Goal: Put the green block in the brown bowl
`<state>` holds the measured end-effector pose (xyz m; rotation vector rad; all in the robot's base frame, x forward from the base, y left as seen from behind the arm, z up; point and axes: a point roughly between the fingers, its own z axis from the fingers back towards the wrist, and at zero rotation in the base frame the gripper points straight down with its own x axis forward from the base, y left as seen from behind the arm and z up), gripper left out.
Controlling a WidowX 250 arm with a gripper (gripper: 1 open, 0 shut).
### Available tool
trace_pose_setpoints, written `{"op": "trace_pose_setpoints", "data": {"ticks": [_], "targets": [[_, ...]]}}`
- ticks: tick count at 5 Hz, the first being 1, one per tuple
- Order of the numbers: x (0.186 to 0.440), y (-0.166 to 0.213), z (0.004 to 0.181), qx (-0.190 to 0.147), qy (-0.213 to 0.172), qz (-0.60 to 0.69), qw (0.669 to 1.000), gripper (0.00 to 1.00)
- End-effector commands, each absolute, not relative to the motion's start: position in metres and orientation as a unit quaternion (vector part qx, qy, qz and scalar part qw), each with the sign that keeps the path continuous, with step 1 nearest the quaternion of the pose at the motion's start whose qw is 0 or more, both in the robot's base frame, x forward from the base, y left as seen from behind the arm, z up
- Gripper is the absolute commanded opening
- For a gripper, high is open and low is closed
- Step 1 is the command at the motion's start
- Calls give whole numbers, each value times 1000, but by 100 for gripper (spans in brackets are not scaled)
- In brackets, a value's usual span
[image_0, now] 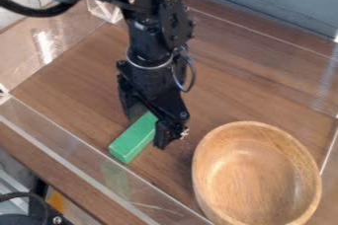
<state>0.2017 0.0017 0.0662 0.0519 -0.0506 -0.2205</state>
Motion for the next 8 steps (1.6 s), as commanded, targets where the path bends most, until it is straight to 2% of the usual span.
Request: {"op": "trace_pose_setpoints", "data": {"ticks": [1, 6, 7, 8], "targets": [[212, 6, 70, 31, -43, -96, 994, 100], [225, 8, 54, 39, -44, -49, 997, 100], [226, 7, 53, 38, -44, -41, 997, 0], [226, 2, 60, 32, -46, -36, 998, 0]]}}
